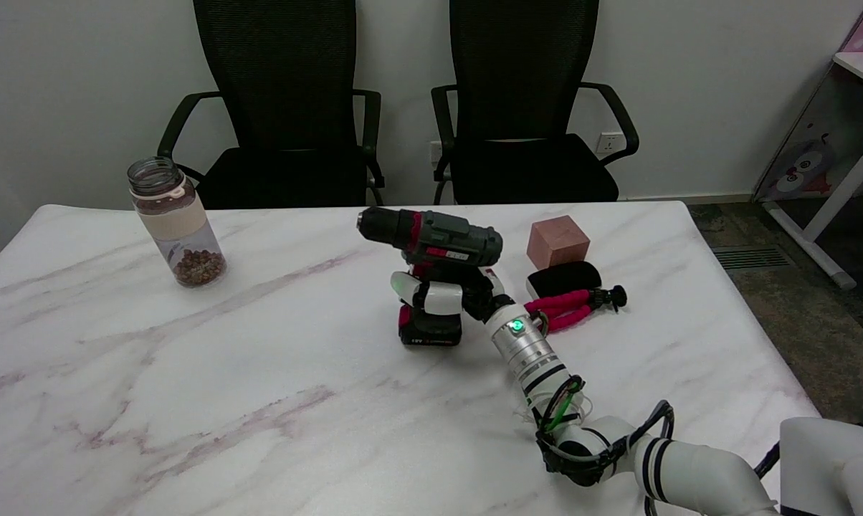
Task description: Pick up the power screwdriver.
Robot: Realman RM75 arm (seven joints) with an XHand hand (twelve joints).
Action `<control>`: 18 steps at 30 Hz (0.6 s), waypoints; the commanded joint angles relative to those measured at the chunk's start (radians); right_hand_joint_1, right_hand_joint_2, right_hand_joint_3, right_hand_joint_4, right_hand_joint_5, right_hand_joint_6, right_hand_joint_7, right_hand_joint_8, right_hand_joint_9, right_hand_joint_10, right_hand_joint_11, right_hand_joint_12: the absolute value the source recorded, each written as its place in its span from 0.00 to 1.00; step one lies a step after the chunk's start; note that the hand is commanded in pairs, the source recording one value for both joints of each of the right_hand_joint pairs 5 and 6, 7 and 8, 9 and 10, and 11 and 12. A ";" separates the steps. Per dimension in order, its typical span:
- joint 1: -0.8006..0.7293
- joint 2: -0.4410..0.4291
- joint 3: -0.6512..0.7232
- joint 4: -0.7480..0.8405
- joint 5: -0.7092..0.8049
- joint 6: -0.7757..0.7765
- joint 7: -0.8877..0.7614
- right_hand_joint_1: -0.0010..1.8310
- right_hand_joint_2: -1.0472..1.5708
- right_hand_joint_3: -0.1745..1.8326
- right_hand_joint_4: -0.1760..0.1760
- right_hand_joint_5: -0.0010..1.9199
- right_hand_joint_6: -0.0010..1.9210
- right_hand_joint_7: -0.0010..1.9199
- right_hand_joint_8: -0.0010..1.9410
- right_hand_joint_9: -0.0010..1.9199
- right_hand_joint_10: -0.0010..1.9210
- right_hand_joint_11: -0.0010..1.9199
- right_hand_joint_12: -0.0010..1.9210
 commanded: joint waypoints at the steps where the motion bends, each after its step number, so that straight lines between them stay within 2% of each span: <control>1: 0.040 0.026 0.001 -0.044 -0.022 0.022 0.000 0.57 0.66 0.58 1.00 0.76 0.76 0.76 0.75 0.86 0.86 0.87 0.87; 4: 0.040 0.030 0.001 -0.047 -0.022 0.027 0.000 0.56 0.64 0.56 1.00 0.69 0.69 0.69 0.68 0.88 0.88 0.94 0.94; 7: 0.040 0.030 0.001 -0.048 -0.022 0.029 0.006 0.56 0.64 0.55 1.00 0.66 0.66 0.66 0.66 0.90 0.90 0.96 0.96; 8: 0.040 0.030 0.001 -0.048 -0.022 0.029 0.010 0.56 0.63 0.55 0.56 0.65 0.64 0.65 0.64 0.90 0.90 0.97 0.97; 11: 0.042 0.031 0.001 -0.048 -0.022 0.029 0.029 0.56 0.63 0.53 0.50 0.57 0.57 0.57 0.57 0.90 0.90 0.98 0.98; 18: 0.052 0.039 0.001 -0.050 -0.024 0.029 0.046 0.55 0.63 0.52 0.49 0.53 0.53 0.53 0.53 0.94 0.94 0.99 0.99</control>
